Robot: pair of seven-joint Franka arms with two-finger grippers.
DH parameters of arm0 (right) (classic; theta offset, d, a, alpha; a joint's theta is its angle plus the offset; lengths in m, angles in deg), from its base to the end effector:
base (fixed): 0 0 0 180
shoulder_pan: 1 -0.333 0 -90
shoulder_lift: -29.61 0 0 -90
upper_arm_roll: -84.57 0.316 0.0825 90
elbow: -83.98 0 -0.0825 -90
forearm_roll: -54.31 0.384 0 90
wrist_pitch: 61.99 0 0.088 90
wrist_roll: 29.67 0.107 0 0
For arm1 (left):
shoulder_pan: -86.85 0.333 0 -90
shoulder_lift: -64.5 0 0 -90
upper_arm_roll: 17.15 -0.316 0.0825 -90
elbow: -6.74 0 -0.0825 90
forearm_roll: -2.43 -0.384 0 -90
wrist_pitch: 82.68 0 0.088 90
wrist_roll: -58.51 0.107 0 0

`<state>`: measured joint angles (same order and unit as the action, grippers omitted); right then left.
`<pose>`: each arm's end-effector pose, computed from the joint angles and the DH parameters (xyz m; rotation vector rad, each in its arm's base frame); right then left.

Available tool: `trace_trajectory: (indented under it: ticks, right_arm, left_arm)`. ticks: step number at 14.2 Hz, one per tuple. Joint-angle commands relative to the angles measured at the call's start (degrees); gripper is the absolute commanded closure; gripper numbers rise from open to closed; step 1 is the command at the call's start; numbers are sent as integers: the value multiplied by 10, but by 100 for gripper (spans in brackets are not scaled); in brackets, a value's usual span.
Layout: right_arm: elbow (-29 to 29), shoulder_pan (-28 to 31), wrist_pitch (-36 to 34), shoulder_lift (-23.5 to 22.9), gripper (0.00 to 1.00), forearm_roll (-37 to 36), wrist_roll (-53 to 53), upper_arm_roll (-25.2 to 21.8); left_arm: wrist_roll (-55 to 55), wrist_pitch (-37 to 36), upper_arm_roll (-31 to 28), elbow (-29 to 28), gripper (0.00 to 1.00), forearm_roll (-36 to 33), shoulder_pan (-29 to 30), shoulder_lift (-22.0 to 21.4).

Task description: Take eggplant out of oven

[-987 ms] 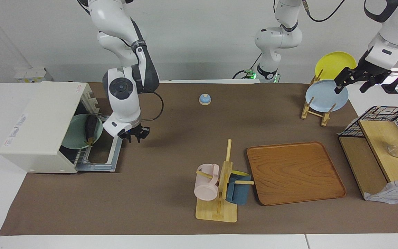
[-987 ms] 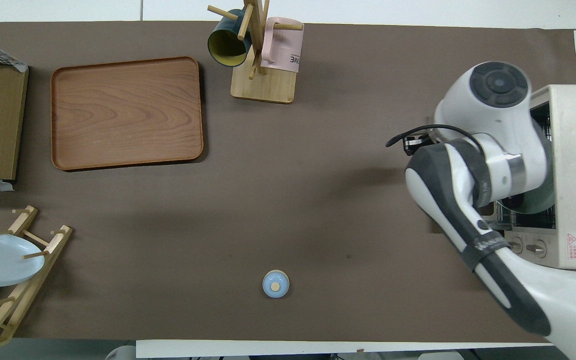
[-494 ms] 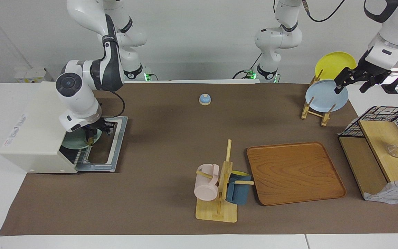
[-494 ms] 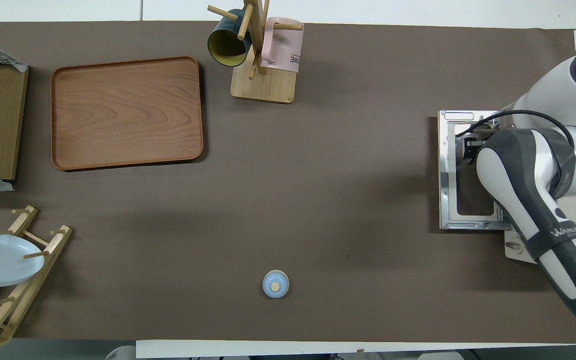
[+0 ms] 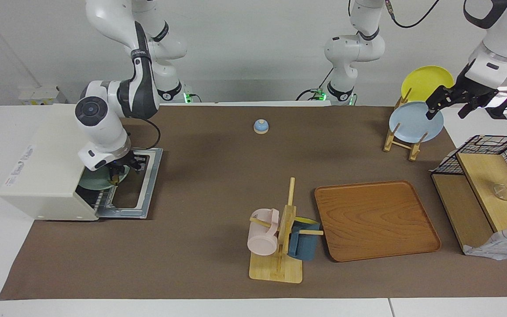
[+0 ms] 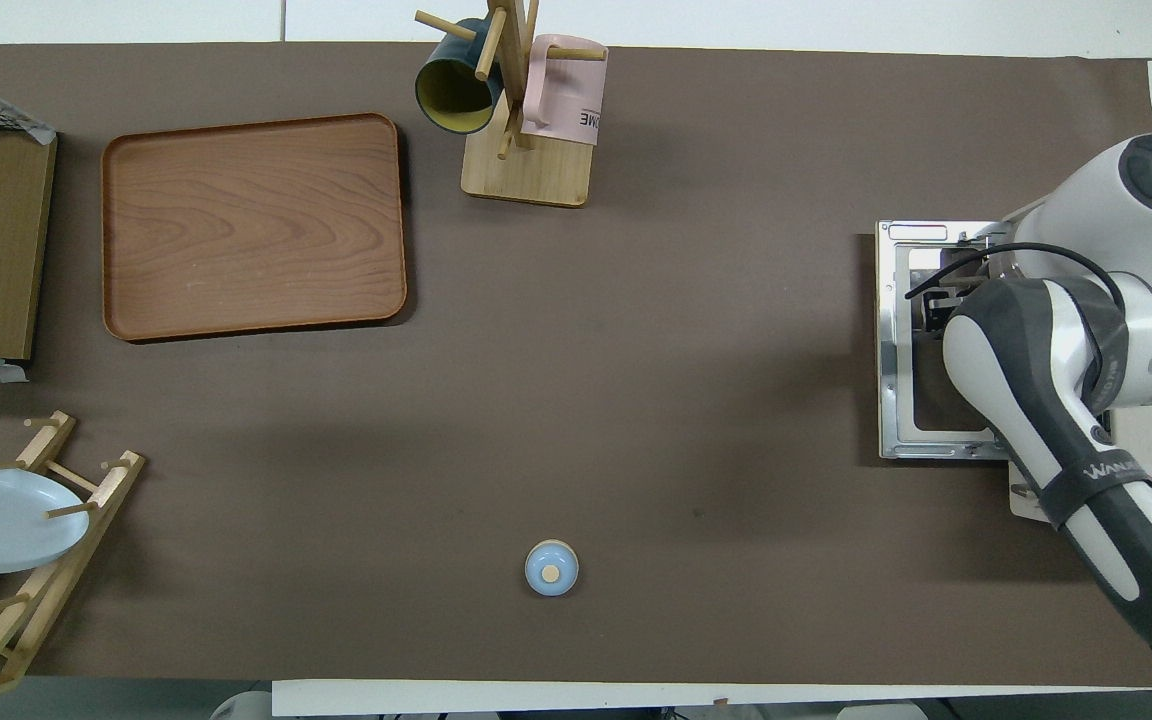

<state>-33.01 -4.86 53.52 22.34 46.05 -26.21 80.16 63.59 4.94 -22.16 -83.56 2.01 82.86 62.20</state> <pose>0.5566 -0.0131 0.3697 2.9947 0.0030 -0.2237 0.5379 0.0114 0.6402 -3.1362 0.1109 0.0110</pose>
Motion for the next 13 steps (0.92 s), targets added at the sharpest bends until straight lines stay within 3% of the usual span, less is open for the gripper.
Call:
trace_trajectory:
  ticks: [1, 6, 8, 11, 13]
  right_arm:
    - [-39, 10, 19, 26, 55, -16, -20, 5]
    - [-38, 3, 17, 26, 94, -33, -33, 5]
    - [-34, 2, 12, 26, 100, -38, -33, 7]
    - [-28, -25, 2, 25, 100, -62, -30, 8]
    - [19, -60, -47, 16, 100, -62, -21, 9]
  left_arm:
    - [0, -9, 0, -3, 0, -6, 2, -6]
    - [0, -9, 0, -3, 0, -6, 2, -6]
    - [0, -9, 0, -3, 0, -6, 2, -6]
    - [0, -10, 0, -3, 0, -6, 2, -6]
    - [0, -11, -2, -3, 0, -6, 3, -6]
